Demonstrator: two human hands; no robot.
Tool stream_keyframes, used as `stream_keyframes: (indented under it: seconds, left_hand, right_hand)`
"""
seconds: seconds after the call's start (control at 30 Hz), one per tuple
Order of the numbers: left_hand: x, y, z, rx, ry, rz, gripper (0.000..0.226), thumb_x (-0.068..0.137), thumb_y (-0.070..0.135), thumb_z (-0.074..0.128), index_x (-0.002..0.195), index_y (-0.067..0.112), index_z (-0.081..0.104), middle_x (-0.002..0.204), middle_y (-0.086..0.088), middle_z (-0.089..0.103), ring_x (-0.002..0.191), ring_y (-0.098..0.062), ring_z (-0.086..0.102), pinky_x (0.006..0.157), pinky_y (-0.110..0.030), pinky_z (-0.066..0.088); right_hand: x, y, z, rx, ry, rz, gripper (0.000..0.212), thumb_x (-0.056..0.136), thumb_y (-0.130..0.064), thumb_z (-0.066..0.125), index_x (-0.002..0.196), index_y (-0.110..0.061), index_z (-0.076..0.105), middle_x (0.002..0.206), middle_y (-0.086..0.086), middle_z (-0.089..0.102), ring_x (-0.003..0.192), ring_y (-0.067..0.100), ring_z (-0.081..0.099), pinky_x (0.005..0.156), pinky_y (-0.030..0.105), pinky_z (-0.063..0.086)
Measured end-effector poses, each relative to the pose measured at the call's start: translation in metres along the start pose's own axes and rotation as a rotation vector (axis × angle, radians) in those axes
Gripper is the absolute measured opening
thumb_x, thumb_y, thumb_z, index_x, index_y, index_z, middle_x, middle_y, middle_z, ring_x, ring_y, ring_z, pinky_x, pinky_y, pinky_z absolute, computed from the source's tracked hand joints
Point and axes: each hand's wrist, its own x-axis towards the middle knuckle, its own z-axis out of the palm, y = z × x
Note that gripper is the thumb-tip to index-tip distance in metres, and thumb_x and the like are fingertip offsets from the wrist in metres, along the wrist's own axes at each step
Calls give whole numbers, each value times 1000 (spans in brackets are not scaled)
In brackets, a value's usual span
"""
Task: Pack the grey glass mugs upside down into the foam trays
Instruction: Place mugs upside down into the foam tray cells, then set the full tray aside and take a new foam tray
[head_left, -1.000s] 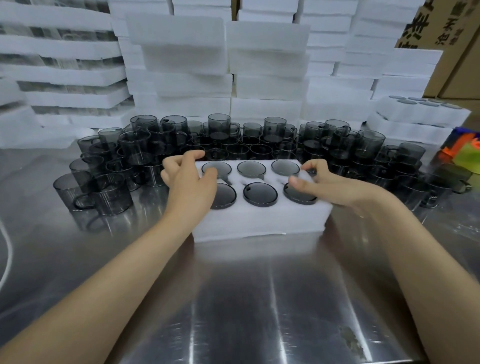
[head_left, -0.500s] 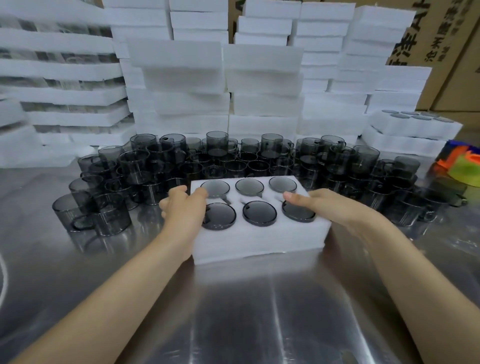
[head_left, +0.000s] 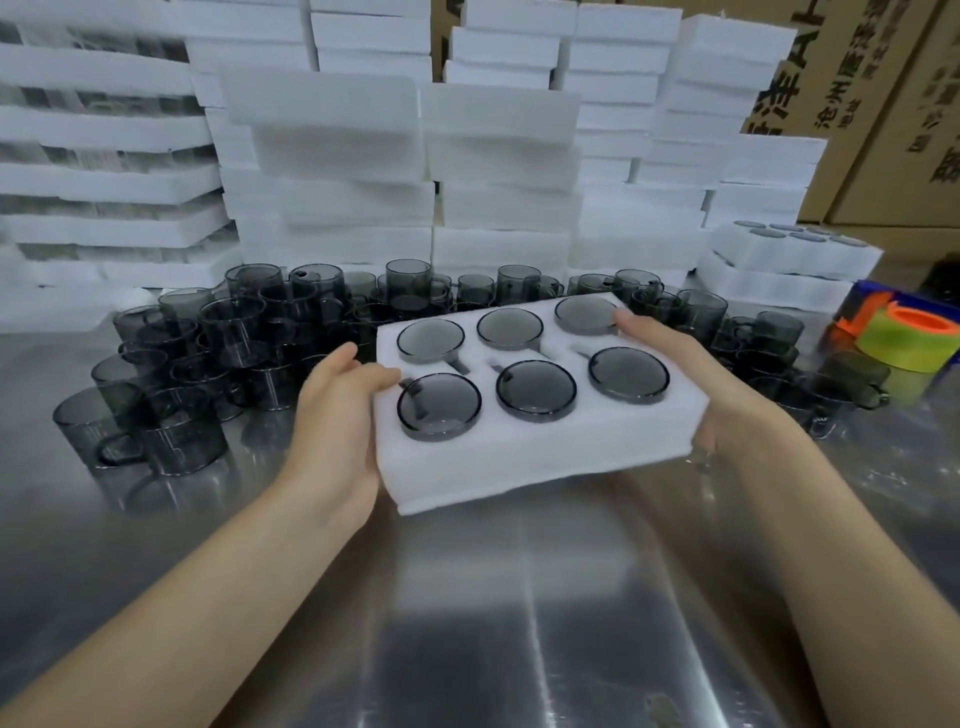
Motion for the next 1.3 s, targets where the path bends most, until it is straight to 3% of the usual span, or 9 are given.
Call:
stream_keyframes:
  seconds: [0.27,0.43,0.6,0.73,0.87,1.0,1.07,1.2,1.3]
  left_hand:
    - [-16,-33,13,31,-312,-16,44,88,13,52,124,38,54,117,4,68,106,-19,66,76,-34,55]
    - [-10,-38,12,41,-460,203,55,89,23,52,140,40,41,132,9,60,118,-16,60,90,-35,53]
    - [-8,-58,19,57,-507,399,67,88,26,43,151,35,21,145,16,47,131,-7,47,101,-25,46]
    - [-5,-69,37,118,-534,431,55,94,50,32,148,38,29,147,14,46,130,-6,47,102,-32,45]
    - [-4,-81,55,525,-601,568,73,85,77,22,145,37,32,135,27,49,106,-9,61,76,-32,52]
    - [0,-98,81,771,-659,657,52,96,57,21,141,35,36,143,32,31,129,12,35,107,-23,33]
    - [3,-105,96,929,-694,745,56,98,53,22,143,26,40,146,23,28,131,14,26,108,-13,24]
    - [14,-116,111,1028,-737,757,65,96,56,14,138,22,50,145,15,36,131,2,35,109,-31,35]
    - [21,-122,111,998,-695,771,63,99,56,12,133,23,53,135,20,42,128,5,37,107,-29,38]
  right_hand:
    - [8,-1,-9,150,44,-89,31,87,-44,59,99,-20,74,92,7,72,81,24,67,74,34,53]
    - [-9,-10,-16,76,1,-20,50,84,-59,61,124,-29,65,127,5,64,115,28,61,98,44,47]
    - [-35,-12,-25,108,62,-81,44,84,-38,70,123,-19,63,112,10,70,91,26,70,71,37,57]
    - [-49,-15,-38,240,182,-172,42,84,-32,68,120,-11,65,113,16,68,96,33,65,84,44,54]
    - [-57,-25,-66,376,424,-451,38,85,-34,67,117,-14,68,115,14,69,101,33,67,80,45,56]
    - [-53,-38,-111,499,731,-693,49,89,-32,61,135,-18,52,123,11,66,108,32,65,84,48,55]
    - [-43,-52,-136,497,917,-809,61,87,-27,62,144,-23,41,129,9,61,109,29,65,86,47,55]
    - [-14,-81,-190,165,1303,-731,86,78,-34,63,153,-29,22,153,-2,35,134,17,41,111,39,37]
    - [0,-80,-235,-190,1365,-593,80,82,-39,61,152,-34,22,153,-7,34,136,14,37,114,36,30]
